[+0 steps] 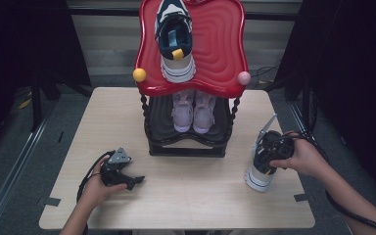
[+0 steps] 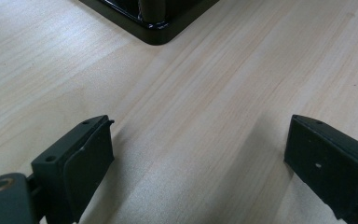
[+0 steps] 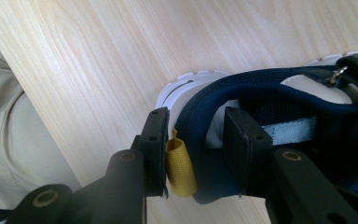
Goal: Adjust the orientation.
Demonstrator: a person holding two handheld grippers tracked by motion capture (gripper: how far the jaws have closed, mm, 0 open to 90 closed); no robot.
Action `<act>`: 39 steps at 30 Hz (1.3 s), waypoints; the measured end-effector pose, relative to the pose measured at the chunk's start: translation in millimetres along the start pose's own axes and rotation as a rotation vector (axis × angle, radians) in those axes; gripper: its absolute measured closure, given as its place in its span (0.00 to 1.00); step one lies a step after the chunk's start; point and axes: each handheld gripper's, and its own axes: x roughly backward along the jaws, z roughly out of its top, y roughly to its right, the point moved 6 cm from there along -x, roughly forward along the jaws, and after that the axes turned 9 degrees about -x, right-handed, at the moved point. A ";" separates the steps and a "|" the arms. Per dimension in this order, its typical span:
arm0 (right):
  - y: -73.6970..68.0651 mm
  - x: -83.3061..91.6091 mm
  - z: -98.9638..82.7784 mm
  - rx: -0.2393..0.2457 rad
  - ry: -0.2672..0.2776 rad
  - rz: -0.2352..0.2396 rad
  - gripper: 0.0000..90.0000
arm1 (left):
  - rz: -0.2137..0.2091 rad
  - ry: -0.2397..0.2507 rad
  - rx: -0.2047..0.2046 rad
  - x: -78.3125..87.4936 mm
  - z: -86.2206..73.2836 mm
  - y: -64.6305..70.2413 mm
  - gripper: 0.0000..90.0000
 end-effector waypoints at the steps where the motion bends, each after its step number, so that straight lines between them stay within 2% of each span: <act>1: -1.9 -0.5 -0.2 -0.011 -0.005 0.015 0.68 | 0.005 -0.002 -0.006 0.3 0.0 -0.6 0.08; 7: -3.4 -7.9 -5.2 0.011 -0.067 0.014 0.67 | 0.004 -0.002 -0.007 0.2 0.0 -0.6 0.08; 8: -1.8 -8.6 -5.7 0.026 -0.072 0.009 0.67 | -0.001 0.000 0.000 -0.1 0.1 0.0 0.08; 9: -3.5 -9.6 -6.1 0.023 -0.073 0.024 0.68 | 0.004 -0.002 -0.008 0.2 0.1 -0.7 0.08; 13: -3.9 -11.4 -5.7 0.027 -0.080 0.030 0.70 | 0.001 -0.002 -0.004 0.0 0.2 -0.5 0.08; 15: -1.2 -12.3 -5.1 0.055 -0.087 0.023 0.70 | 0.001 -0.002 -0.005 -0.1 0.2 -0.5 0.08; 16: -3.2 -12.8 -4.3 0.031 -0.086 0.026 0.70 | 0.003 -0.003 -0.008 0.1 0.2 -0.8 0.08; 22: -3.9 -15.9 -3.7 0.049 -0.106 0.035 0.70 | 0.001 -0.002 -0.005 0.0 0.2 -0.5 0.08; 27: -5.0 -17.0 -4.4 0.030 -0.104 0.052 0.71 | 0.001 -0.002 -0.005 -0.1 0.2 -0.5 0.08; 28: -3.7 -17.0 -4.6 0.034 -0.110 0.042 0.71 | 0.001 -0.002 -0.005 -0.1 0.2 -0.5 0.08; 30: -5.6 -19.7 -4.1 0.029 -0.119 0.051 0.71 | 0.001 -0.002 -0.005 -0.1 0.2 -0.5 0.08; 34: -4.7 -21.3 -2.7 0.050 -0.138 0.027 0.72 | 0.003 -0.003 -0.008 0.1 0.2 -0.8 0.08; 39: -7.0 -22.1 -3.0 0.034 -0.155 0.033 0.73 | 0.001 -0.002 -0.005 -0.1 0.2 -0.5 0.08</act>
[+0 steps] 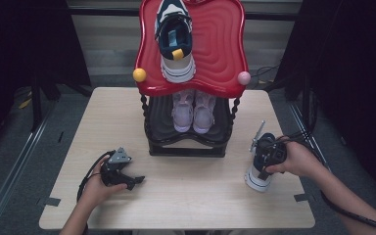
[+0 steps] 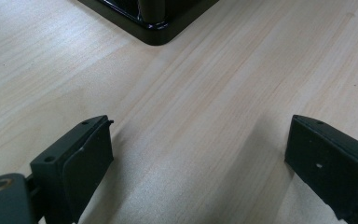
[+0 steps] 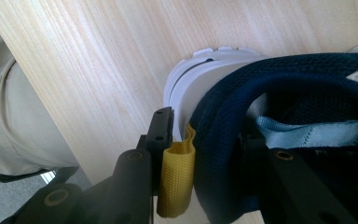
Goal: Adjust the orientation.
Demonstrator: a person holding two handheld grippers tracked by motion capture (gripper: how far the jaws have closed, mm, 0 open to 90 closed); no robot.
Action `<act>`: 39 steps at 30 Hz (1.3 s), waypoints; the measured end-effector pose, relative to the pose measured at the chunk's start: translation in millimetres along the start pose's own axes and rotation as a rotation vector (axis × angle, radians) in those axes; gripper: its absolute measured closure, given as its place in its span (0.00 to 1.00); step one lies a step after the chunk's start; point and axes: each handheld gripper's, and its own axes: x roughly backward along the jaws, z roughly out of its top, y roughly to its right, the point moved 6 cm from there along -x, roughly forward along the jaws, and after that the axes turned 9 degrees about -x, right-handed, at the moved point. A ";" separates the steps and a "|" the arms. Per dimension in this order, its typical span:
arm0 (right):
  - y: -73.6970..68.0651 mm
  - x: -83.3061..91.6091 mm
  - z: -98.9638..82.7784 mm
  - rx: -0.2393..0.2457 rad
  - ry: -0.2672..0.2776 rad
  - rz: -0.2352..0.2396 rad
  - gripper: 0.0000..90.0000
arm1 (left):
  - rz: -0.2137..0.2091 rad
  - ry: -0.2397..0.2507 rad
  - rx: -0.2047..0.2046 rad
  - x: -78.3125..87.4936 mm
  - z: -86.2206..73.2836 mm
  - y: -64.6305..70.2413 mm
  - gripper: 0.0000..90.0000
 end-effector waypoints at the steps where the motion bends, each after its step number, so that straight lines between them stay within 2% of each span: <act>1: 2.0 -0.9 0.2 0.015 -0.002 -0.014 0.73 | 0.003 -0.001 -0.003 0.2 0.0 -0.3 0.08; 4: 1.5 -3.0 0.7 0.011 -0.011 -0.022 0.73 | 0.000 0.000 0.000 0.0 0.0 0.0 0.08; 5: -0.2 -3.8 1.0 0.004 -0.010 -0.008 0.74 | 0.000 0.000 0.000 0.0 0.0 0.0 0.08; 7: 1.2 -4.9 1.0 0.012 -0.014 -0.023 0.75 | 0.000 0.000 0.000 0.0 0.0 0.0 0.08; 8: -0.1 -5.6 1.1 0.004 -0.012 -0.007 0.75 | 0.000 0.000 0.000 0.0 0.0 0.0 0.08; 9: 2.4 -6.4 1.0 0.015 -0.014 -0.020 0.75 | 0.000 0.000 -0.001 0.0 0.0 0.0 0.08; 11: 1.8 -9.5 1.0 0.005 -0.015 -0.010 0.75 | 0.000 0.000 0.000 0.0 0.0 0.0 0.08; 13: 1.8 -14.5 1.4 0.015 -0.022 -0.014 0.75 | 0.000 0.000 0.000 0.0 0.0 0.0 0.08; 14: 0.5 -16.1 1.8 0.017 -0.024 -0.002 0.75 | 0.000 0.000 0.000 0.0 0.0 0.0 0.08; 17: 1.3 -18.7 1.2 0.027 -0.026 -0.002 0.75 | 0.003 -0.001 -0.003 0.2 0.0 -0.3 0.08; 21: -1.5 -19.7 1.1 0.010 -0.018 0.021 0.76 | 0.000 0.000 0.000 0.0 0.0 0.0 0.08; 22: 0.1 -20.1 0.9 0.021 -0.022 0.007 0.76 | 0.000 0.000 0.000 0.0 0.0 0.0 0.08; 23: -1.8 -21.4 1.4 0.009 -0.022 0.010 0.76 | 0.000 0.000 -0.001 0.0 0.0 0.0 0.08; 24: -0.5 -21.3 1.1 0.028 -0.035 0.003 0.76 | 0.000 0.000 0.000 0.0 0.0 0.0 0.08; 26: -3.3 -22.6 1.5 0.018 -0.043 0.013 0.76 | 0.000 0.000 0.000 0.0 0.0 0.0 0.08; 28: -1.6 -23.9 1.6 0.038 -0.049 0.002 0.76 | 0.000 0.000 -0.001 0.0 0.0 0.0 0.08; 32: -4.5 -27.8 1.6 0.027 -0.056 0.019 0.78 | 0.000 0.000 0.000 0.0 0.0 0.0 0.08; 36: -4.3 -29.6 0.9 0.046 -0.051 -0.004 0.79 | -0.002 0.001 0.002 -0.1 0.0 0.3 0.08; 39: -7.0 -29.5 0.6 0.029 -0.045 0.006 0.80 | 0.000 0.000 -0.001 0.0 0.0 0.0 0.08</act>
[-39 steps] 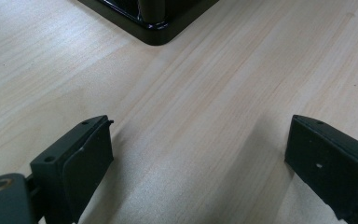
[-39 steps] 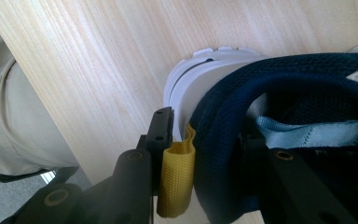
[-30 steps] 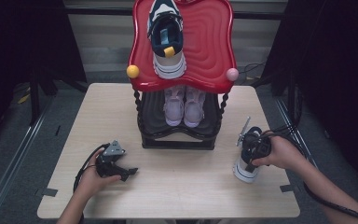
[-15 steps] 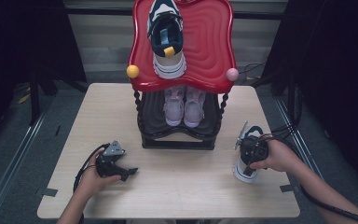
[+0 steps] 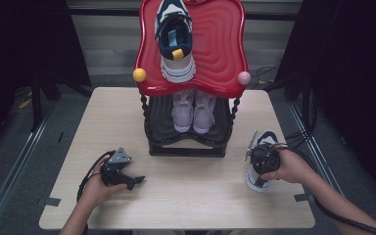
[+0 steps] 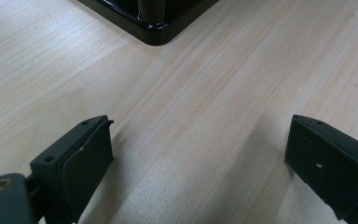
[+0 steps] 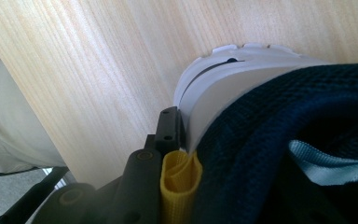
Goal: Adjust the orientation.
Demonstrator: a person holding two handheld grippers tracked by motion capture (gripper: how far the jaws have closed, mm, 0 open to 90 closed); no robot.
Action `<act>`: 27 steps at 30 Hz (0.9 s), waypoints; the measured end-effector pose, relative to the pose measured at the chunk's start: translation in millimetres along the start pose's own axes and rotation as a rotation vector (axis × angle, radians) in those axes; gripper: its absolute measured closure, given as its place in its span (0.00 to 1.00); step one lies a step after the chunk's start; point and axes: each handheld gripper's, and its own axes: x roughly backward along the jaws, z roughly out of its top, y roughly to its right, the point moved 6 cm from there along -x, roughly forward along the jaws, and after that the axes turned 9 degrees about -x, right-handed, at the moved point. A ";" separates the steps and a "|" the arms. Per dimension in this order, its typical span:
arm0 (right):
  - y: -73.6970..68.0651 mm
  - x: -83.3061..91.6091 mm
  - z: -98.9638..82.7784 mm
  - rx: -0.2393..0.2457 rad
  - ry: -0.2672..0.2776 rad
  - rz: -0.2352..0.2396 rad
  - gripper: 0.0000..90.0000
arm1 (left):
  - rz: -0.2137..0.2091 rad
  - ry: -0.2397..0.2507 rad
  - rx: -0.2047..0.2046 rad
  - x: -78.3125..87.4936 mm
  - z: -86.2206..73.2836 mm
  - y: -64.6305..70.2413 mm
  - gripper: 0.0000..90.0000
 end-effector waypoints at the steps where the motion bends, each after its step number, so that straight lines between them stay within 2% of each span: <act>1: 1.5 -0.2 0.1 0.016 -0.001 -0.017 0.80 | 0.000 0.000 0.000 0.0 0.0 0.0 0.08; 6: -0.1 0.0 -0.3 0.011 0.003 -0.009 0.80 | 0.000 -0.002 0.000 0.1 0.0 0.0 0.08; 9: 1.5 -0.3 -0.2 0.031 0.000 -0.026 0.80 | 0.000 -0.001 0.000 0.1 0.0 0.0 0.08; 16: -0.6 0.5 0.1 0.018 -0.004 -0.023 0.80 | 0.000 0.000 0.000 0.0 0.0 0.0 0.08; 19: 0.7 0.8 0.0 0.037 -0.011 -0.038 0.80 | 0.000 0.000 0.000 0.0 0.0 0.0 0.08; 27: -0.8 5.0 -2.2 0.040 -0.011 -0.040 0.80 | 0.002 -0.001 -0.003 0.1 0.0 -0.3 0.08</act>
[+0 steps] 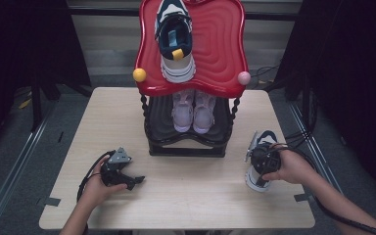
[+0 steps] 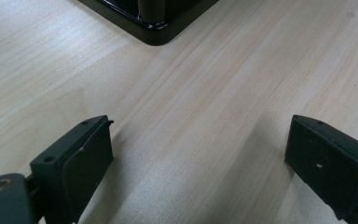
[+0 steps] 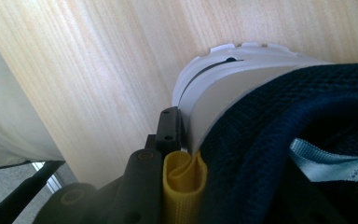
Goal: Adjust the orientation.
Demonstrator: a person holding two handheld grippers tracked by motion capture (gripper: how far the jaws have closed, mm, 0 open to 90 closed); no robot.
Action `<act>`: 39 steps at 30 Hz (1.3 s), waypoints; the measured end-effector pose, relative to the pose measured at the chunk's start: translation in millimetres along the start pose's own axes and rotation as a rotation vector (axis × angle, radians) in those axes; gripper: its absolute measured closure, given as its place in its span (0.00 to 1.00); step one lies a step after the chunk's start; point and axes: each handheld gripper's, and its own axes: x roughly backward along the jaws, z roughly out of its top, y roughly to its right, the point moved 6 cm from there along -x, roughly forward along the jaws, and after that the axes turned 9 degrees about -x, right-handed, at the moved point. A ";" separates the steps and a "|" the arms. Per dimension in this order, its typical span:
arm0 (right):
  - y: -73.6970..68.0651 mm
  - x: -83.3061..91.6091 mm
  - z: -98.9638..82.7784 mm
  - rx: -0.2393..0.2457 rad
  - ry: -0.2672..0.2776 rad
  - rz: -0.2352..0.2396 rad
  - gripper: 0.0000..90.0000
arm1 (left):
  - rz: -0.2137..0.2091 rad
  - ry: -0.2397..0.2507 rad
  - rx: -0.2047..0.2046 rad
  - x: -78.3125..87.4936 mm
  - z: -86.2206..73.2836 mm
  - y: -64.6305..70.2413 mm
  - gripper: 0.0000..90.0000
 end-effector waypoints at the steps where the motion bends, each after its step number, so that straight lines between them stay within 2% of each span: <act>1: 0.6 1.7 -0.4 0.004 0.002 -0.004 0.80 | -0.002 0.001 0.003 -0.2 0.0 0.3 0.08; 6: -0.7 13.1 -3.3 -0.004 0.013 -0.006 0.80 | -0.002 0.001 0.003 -0.1 0.0 0.3 0.08; 10: 0.2 24.1 -6.7 0.018 0.018 -0.021 0.80 | -0.002 0.001 0.003 -0.2 0.0 0.3 0.08; 12: -1.9 30.7 -8.4 0.010 0.024 -0.011 0.80 | -0.002 0.001 0.003 -0.1 0.0 0.3 0.08; 13: -0.9 34.2 -9.3 0.022 0.021 -0.020 0.80 | -0.002 0.001 0.003 -0.1 0.0 0.3 0.08; 14: -3.9 37.9 -10.0 0.006 0.020 -0.007 0.80 | -0.002 0.000 0.003 -0.1 0.0 0.3 0.08; 16: -2.1 44.3 -10.9 0.037 0.027 -0.022 0.80 | -0.002 0.001 0.003 -0.2 0.0 0.3 0.08; 19: -5.0 55.9 -11.7 0.031 0.029 -0.019 0.80 | -0.001 0.004 0.008 -0.3 0.2 0.6 0.08; 32: -12.0 98.0 -14.2 0.064 0.050 -0.005 0.80 | -0.001 0.006 0.008 -0.4 0.3 0.5 0.08; 39: -13.1 125.2 -18.2 0.063 0.053 -0.020 0.80 | -0.004 0.004 0.007 -0.2 0.3 0.5 0.08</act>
